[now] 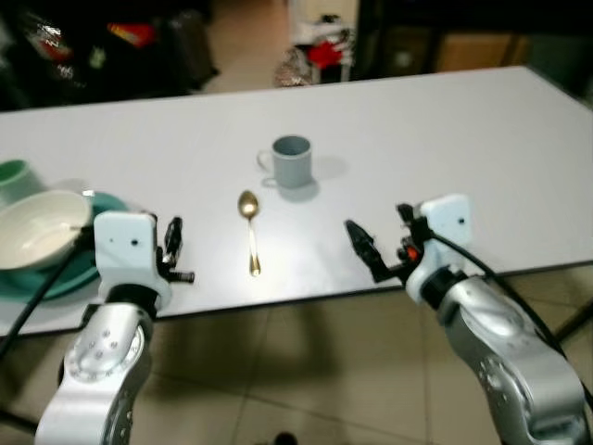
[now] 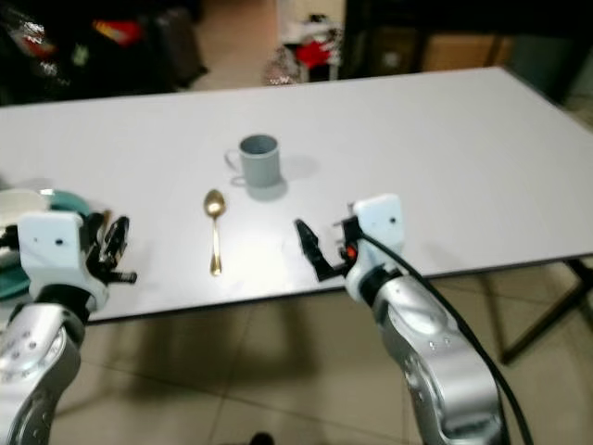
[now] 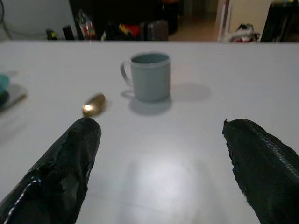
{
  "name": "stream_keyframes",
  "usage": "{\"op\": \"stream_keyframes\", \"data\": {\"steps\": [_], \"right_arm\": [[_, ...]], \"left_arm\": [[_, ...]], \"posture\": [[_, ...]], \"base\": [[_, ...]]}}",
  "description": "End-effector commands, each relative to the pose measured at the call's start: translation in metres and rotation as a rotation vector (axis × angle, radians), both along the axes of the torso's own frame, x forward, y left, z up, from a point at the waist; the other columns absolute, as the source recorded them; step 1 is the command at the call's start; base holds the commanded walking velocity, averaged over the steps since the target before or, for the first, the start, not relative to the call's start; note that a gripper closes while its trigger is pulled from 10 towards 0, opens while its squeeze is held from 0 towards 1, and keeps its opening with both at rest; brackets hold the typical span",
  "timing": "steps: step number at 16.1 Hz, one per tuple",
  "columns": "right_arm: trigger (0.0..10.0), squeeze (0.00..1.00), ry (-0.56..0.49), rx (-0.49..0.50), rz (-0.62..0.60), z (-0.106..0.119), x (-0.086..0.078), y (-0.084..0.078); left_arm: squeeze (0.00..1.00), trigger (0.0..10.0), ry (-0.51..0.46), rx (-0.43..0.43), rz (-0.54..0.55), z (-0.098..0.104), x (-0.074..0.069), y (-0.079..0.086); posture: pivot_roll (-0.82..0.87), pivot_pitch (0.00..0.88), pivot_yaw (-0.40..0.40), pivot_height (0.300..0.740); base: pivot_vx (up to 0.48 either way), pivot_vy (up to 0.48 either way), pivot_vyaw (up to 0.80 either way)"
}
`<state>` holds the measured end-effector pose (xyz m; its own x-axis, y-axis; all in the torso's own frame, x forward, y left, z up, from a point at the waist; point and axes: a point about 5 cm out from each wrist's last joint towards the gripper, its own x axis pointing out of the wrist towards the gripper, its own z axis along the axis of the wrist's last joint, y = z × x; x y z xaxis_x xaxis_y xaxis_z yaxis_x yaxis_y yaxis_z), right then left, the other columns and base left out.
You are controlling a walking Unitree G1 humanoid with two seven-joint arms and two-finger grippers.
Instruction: Setting the table
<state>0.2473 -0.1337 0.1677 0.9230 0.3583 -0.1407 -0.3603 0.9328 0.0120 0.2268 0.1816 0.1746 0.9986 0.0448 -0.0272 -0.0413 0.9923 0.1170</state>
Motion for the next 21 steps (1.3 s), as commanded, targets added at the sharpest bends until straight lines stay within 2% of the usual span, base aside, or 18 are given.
{"op": "stream_keyframes", "data": {"steps": [1,2,4,9,21], "right_arm": [[10.0,0.00,-0.012,0.024,-0.016,0.006,0.003,0.001],[10.0,0.00,-0.008,0.046,-0.018,0.007,0.004,0.001],[10.0,0.00,0.003,0.015,0.001,0.002,0.005,0.002],[10.0,0.00,0.012,0.018,0.057,0.003,0.003,0.006],[10.0,0.00,0.012,0.041,0.111,0.003,0.011,0.015]], "left_arm": [[0.00,10.0,-0.020,0.018,0.004,0.007,0.004,0.003],[0.00,10.0,-0.023,0.019,0.006,0.008,0.005,0.003],[0.00,10.0,-0.015,0.022,0.021,0.007,0.006,0.003],[0.00,10.0,0.010,0.005,0.033,0.003,-0.007,0.001],[0.00,10.0,0.014,0.042,0.049,0.011,-0.007,0.005]], "posture": [[-0.01,0.000,0.048,0.740],[-0.01,0.000,0.048,0.740],[0.00,0.000,0.041,0.740],[0.00,0.002,0.042,0.740],[0.04,0.028,0.047,0.740]], "base": [[0.000,0.315,0.80],[0.000,0.319,0.80],[0.000,0.319,0.80],[0.000,0.332,0.80],[0.000,0.330,0.79]]}}
